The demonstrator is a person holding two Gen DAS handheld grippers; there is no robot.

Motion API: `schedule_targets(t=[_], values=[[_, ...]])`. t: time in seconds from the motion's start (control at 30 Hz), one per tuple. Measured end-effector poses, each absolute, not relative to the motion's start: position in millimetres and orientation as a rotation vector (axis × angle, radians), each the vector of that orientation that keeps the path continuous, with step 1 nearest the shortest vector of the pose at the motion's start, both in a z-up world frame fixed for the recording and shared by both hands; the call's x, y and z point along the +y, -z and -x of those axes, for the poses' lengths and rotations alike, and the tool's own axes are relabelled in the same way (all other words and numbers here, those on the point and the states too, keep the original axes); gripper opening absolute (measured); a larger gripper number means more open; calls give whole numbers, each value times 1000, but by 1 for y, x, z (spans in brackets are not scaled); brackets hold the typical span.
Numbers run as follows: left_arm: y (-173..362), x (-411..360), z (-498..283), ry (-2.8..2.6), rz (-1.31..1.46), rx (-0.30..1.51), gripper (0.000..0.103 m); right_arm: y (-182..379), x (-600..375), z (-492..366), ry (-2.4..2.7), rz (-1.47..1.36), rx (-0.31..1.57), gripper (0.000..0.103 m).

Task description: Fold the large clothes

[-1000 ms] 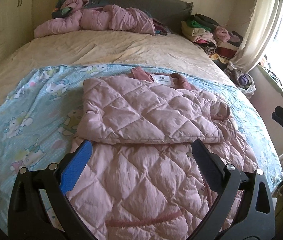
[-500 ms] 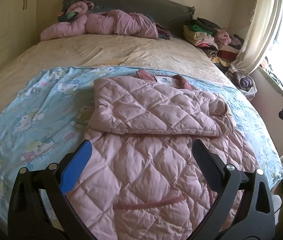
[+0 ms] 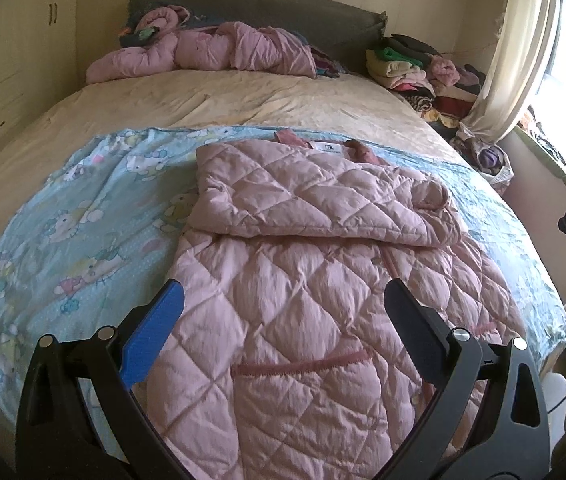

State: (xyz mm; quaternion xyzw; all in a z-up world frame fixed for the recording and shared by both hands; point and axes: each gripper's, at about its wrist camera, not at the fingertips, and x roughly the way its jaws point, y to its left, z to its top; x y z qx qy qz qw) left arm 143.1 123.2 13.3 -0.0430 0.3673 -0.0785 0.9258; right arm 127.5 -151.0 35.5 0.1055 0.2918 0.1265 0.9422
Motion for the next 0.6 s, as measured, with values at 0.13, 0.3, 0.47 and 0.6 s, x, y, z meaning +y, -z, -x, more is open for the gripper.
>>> schedule_targets(t=[0.13, 0.3, 0.47, 0.6], values=[[-11, 122, -134, 158, 83, 754, 94, -29, -151, -121, -259, -213, 603, 83], [-5, 119, -124, 152, 64, 760, 94, -19, -151, -112, -264, -216, 616, 83], [0, 116, -115, 144, 45, 762, 94, -11, -150, -107, -262, -202, 627, 83], [3, 114, -109, 145, 45, 763, 94, -5, -150, -103, -266, -195, 646, 83]])
